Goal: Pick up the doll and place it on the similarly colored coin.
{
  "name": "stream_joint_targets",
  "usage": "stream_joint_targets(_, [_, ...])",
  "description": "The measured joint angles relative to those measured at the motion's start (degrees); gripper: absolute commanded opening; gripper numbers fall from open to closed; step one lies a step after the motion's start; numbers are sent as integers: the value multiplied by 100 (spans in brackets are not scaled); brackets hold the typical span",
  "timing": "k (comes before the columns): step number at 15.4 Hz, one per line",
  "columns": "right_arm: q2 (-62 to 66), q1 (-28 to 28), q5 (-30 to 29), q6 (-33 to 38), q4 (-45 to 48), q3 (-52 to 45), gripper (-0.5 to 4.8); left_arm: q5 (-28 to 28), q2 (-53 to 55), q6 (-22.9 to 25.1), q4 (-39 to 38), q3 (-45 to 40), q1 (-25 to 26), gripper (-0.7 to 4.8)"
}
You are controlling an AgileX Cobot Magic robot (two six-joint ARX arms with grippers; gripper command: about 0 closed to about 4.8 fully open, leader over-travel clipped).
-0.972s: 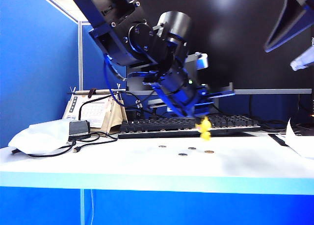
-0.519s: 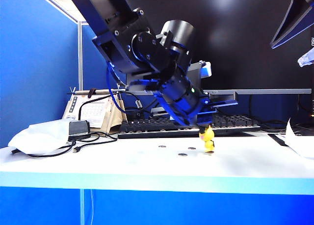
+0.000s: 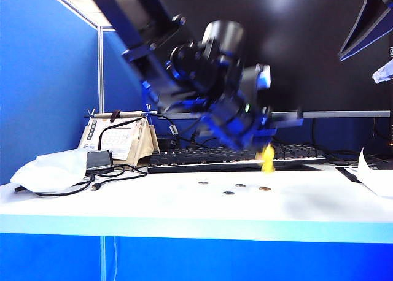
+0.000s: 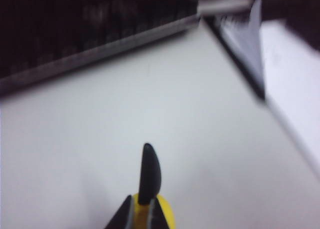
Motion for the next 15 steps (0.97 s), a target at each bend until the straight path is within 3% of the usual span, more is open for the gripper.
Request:
stream_joint_targets(11, [0, 0, 0, 0, 2, -2, 369, 52, 170, 153, -616, 238, 13, 1])
stream_joint_targets(12, [0, 0, 0, 0, 2, -2, 369, 107, 170, 197, -627, 238, 13, 46])
stream_joint_targets(14, [0, 0, 0, 0, 2, 0, 369, 136, 170, 216, -654, 238, 13, 193])
stream_joint_targets(15, [0, 0, 0, 0, 2, -2, 369, 149, 173, 232, -719, 238, 13, 193])
